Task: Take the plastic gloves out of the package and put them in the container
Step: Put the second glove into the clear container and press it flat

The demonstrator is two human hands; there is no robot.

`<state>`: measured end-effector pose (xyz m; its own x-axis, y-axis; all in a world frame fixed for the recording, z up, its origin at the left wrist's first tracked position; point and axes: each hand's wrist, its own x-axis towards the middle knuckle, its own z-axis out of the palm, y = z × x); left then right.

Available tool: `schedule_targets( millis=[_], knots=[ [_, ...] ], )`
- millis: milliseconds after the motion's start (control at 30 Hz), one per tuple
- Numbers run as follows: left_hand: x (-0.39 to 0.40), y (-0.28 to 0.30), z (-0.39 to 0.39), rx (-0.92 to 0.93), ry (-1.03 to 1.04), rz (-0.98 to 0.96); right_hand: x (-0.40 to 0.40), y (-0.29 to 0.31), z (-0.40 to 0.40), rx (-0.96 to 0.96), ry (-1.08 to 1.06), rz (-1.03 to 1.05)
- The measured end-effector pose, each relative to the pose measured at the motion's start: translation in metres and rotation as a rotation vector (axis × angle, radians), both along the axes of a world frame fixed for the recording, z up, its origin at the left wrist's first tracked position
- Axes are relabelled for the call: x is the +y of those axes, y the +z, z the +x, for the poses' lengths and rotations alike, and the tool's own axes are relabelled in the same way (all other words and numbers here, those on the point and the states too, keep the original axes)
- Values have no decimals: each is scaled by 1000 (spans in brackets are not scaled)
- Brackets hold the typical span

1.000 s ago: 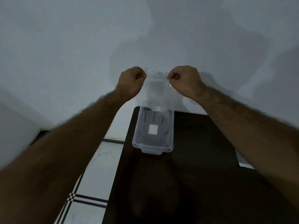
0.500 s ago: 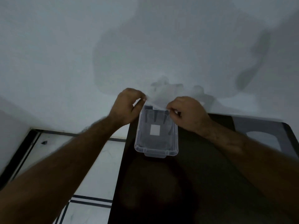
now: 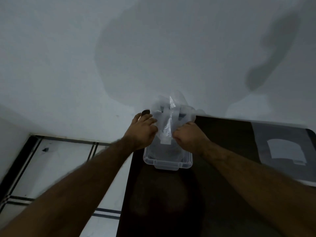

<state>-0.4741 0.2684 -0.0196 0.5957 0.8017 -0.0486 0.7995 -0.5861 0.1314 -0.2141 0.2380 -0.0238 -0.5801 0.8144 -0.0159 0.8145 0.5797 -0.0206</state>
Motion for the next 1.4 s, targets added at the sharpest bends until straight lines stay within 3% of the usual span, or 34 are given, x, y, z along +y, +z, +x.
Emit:
schedule_targets(
  millis=[333,833,1000,1067,1200,1400],
  knots=[
    [-1,-9,22,294,-70,-76,-9,-6,-20,-319,18,-193],
    [-4,-13,27,390,-115,-111,-7,-9,-29,-319,66,-532],
    [-5,-11,28,435,-169,-128,-2,-7,-31,-190,56,-286],
    [-5,-11,29,462,-187,-134,-1,-10,-33,-223,23,-231],
    [-6,-10,30,493,-227,-152,-3,-15,-40,-356,-43,-327],
    [-6,-1,30,496,-232,-230,-7,-19,-40,-327,-38,-319]
  ],
)
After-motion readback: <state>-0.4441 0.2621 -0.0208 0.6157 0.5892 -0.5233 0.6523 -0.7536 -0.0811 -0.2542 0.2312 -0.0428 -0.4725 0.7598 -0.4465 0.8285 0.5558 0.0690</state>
